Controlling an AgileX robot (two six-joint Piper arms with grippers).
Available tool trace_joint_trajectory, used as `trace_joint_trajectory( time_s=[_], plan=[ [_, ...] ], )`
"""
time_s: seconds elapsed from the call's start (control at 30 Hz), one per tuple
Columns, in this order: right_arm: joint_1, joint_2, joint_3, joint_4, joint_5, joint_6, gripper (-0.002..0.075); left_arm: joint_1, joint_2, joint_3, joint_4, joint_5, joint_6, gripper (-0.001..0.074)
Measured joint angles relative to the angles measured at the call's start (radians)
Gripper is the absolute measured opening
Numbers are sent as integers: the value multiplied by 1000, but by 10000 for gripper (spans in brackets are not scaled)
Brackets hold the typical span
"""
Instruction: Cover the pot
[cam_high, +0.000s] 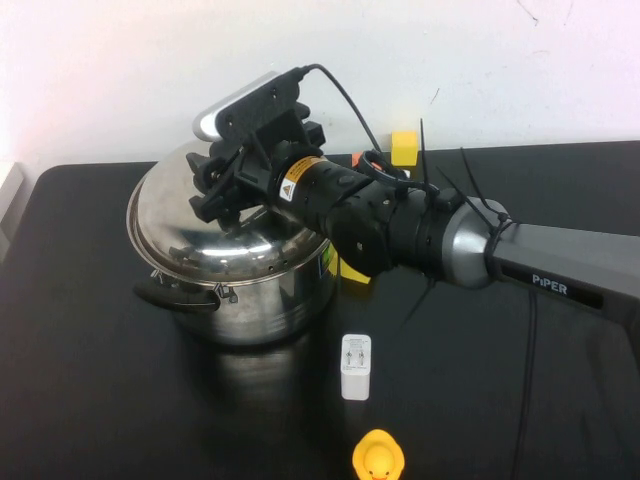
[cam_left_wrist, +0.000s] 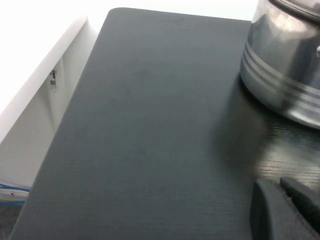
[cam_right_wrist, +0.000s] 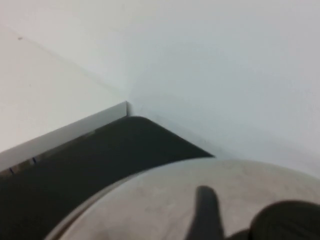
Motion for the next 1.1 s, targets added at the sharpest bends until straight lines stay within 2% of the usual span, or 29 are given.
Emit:
trace_joint_trajectory(
  time_s=[0.1,0.2,0.3,0.43,0.53,0.67,0.83,1.1],
  plan=[
    [0,-30,0,0,75,0,505,0,0,0,0,0,0,-2],
    [0,-104,12,-24,189,0,480,0,0,0,0,0,0,-2],
    [-2,-231,91,-31,183,-6,358,0,0,0,0,0,0,-2],
    [-2,-424,320,-43,28,-10,119,0,0,0,0,0,0,-2],
    [-2,-570,525,-46,-55,-10,34,0,0,0,0,0,0,-2],
    [-2,-792,723,-49,-59,-57,6,0,0,0,0,0,0,-2],
    [-2,-1057,868,-49,-25,-123,0,0,0,0,0,0,0,-2],
    [-2,-1401,1050,-67,319,-148,-1,0,0,0,0,0,0,-2]
  ],
)
